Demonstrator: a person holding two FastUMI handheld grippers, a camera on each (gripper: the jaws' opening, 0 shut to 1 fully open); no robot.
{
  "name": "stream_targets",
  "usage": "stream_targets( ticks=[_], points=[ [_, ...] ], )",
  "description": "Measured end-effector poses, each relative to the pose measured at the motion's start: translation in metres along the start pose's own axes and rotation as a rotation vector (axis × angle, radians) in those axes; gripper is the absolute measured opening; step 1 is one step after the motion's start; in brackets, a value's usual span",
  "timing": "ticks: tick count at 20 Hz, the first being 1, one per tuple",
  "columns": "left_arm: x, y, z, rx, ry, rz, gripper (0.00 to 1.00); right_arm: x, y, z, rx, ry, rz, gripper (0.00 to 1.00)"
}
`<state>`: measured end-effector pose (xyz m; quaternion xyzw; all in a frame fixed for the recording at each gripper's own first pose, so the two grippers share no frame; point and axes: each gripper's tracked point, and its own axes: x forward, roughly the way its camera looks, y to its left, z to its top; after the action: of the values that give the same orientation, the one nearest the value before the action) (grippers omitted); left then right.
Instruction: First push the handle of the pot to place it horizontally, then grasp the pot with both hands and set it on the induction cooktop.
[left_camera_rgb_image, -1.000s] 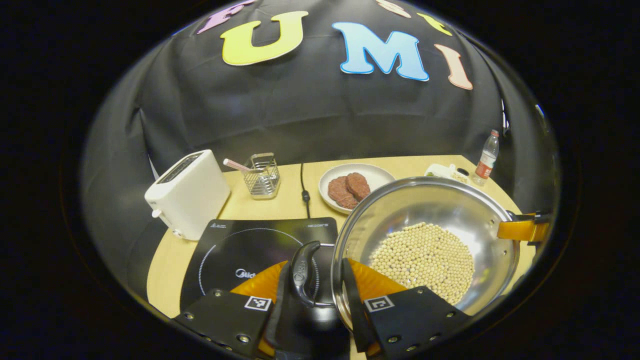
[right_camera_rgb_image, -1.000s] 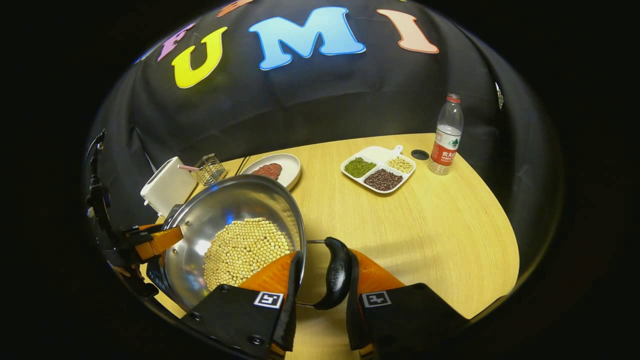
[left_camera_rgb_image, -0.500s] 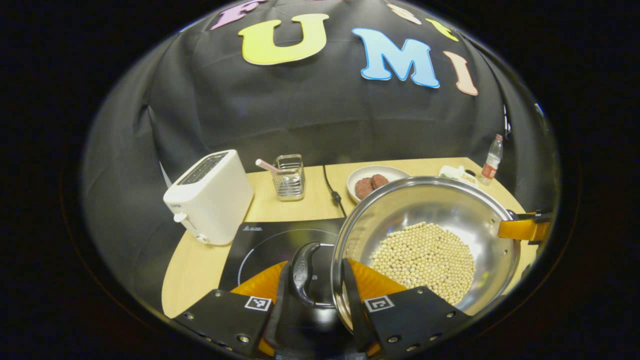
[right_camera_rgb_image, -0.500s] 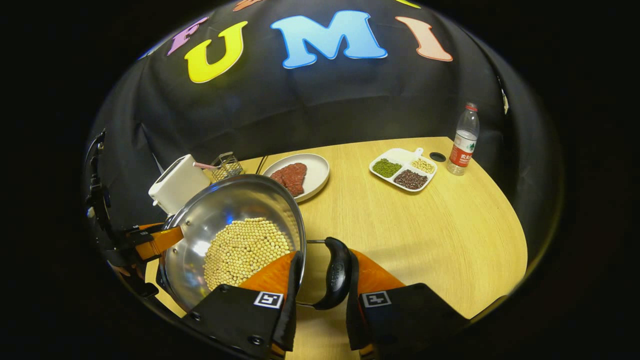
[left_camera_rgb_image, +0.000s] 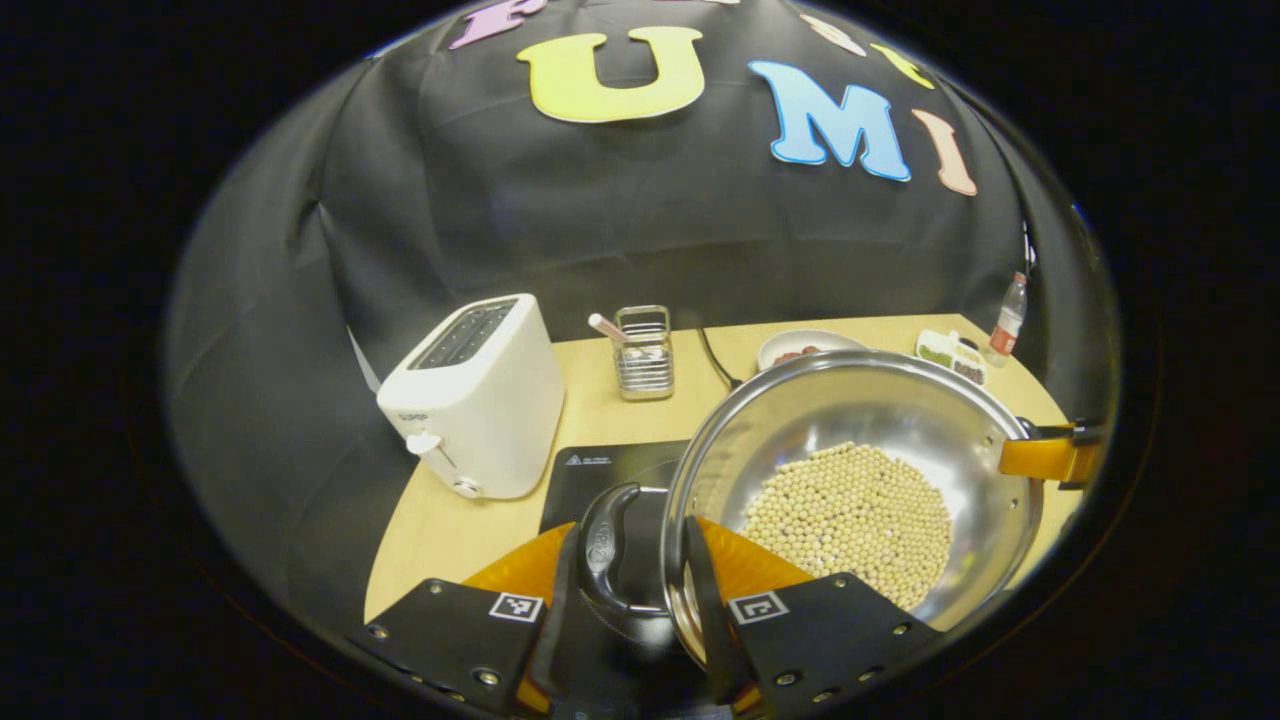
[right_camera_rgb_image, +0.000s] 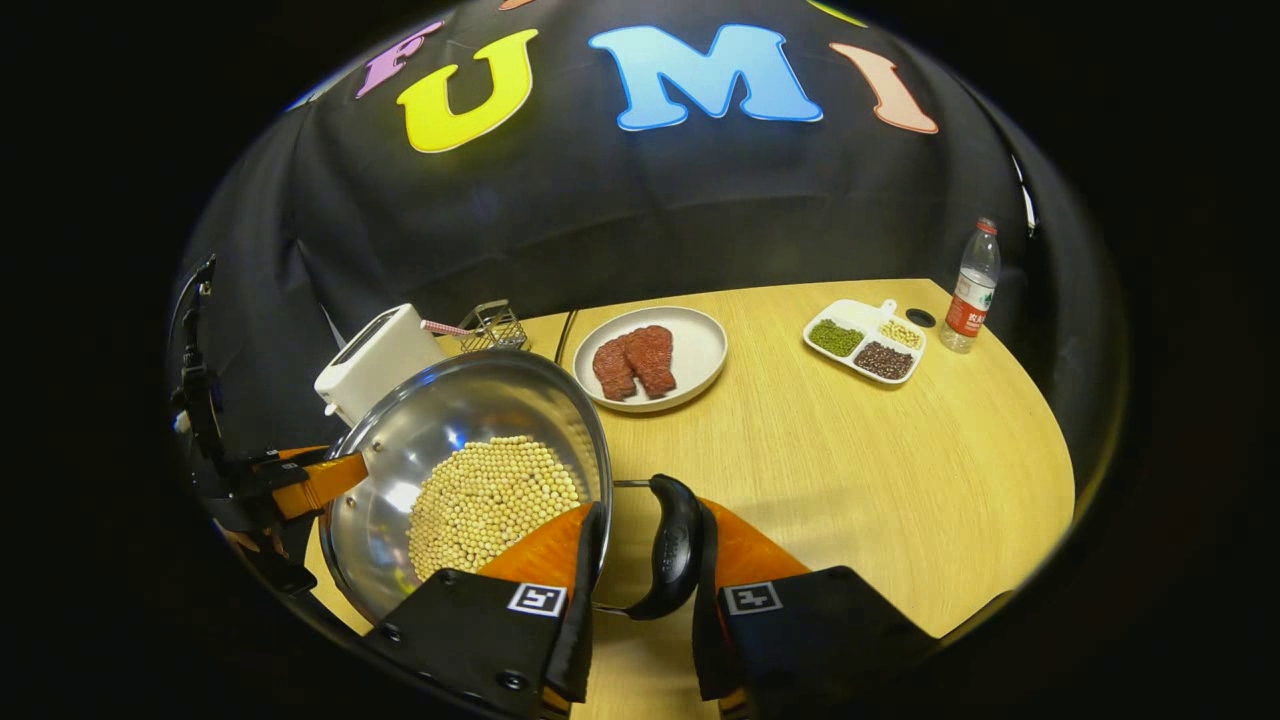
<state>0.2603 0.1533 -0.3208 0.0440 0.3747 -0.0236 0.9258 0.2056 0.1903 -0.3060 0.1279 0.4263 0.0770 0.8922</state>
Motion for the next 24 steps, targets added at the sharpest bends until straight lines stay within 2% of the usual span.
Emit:
stream_targets(
  ticks=[3, 6, 7, 8, 9, 10, 11, 13, 18, 19, 20, 21, 22, 23, 24],
  points=[
    [0.007, 0.017, -0.002, 0.006, 0.003, 0.004, 0.52, 0.008, 0.015, -0.001, 0.008, 0.003, 0.002, 0.39],
    [0.013, 0.03, -0.003, 0.018, 0.012, 0.001, 0.55, 0.016, 0.03, -0.005, 0.022, 0.014, 0.005, 0.39],
    [0.014, 0.035, -0.002, 0.02, 0.013, 0.001, 0.5, 0.019, 0.034, -0.005, 0.024, 0.016, 0.005, 0.39],
    [0.019, 0.042, -0.004, 0.023, 0.016, 0.003, 0.55, 0.023, 0.038, -0.006, 0.025, 0.016, 0.005, 0.39],
    [0.024, 0.049, -0.007, 0.026, 0.02, 0.006, 0.52, 0.026, 0.043, -0.007, 0.027, 0.019, 0.005, 0.39],
    [0.028, 0.055, -0.011, 0.025, 0.024, 0.011, 0.55, 0.029, 0.045, -0.01, 0.025, 0.024, 0.005, 0.39],
    [0.032, 0.06, -0.013, 0.025, 0.029, 0.015, 0.52, 0.033, 0.048, -0.011, 0.022, 0.026, 0.006, 0.43],
    [0.034, 0.071, -0.014, 0.019, 0.028, 0.025, 0.52, 0.039, 0.058, -0.01, 0.028, 0.028, 0.014, 0.39],
    [0.044, 0.094, -0.014, 0.028, 0.027, 0.065, 0.52, 0.05, 0.078, -0.008, 0.053, 0.039, 0.031, 0.39],
    [0.043, 0.097, -0.014, 0.029, 0.03, 0.074, 0.51, 0.052, 0.082, -0.007, 0.058, 0.037, 0.036, 0.46],
    [0.044, 0.1, -0.017, 0.021, 0.033, 0.078, 0.58, 0.053, 0.084, -0.006, 0.057, 0.028, 0.04, 0.39],
    [0.044, 0.104, -0.019, 0.01, 0.032, 0.085, 0.57, 0.055, 0.086, -0.006, 0.053, 0.027, 0.048, 0.43],
    [0.044, 0.107, -0.019, 0.0, 0.023, 0.094, 0.59, 0.054, 0.088, -0.005, 0.051, 0.021, 0.064, 0.4],
    [0.042, 0.11, -0.019, -0.001, 0.018, 0.105, 0.62, 0.054, 0.089, -0.004, 0.048, 0.018, 0.077, 0.51],
    [0.041, 0.113, -0.018, 0.0, 0.003, 0.121, 0.66, 0.052, 0.085, -0.003, 0.037, 0.003, 0.061, 0.52]
  ],
)
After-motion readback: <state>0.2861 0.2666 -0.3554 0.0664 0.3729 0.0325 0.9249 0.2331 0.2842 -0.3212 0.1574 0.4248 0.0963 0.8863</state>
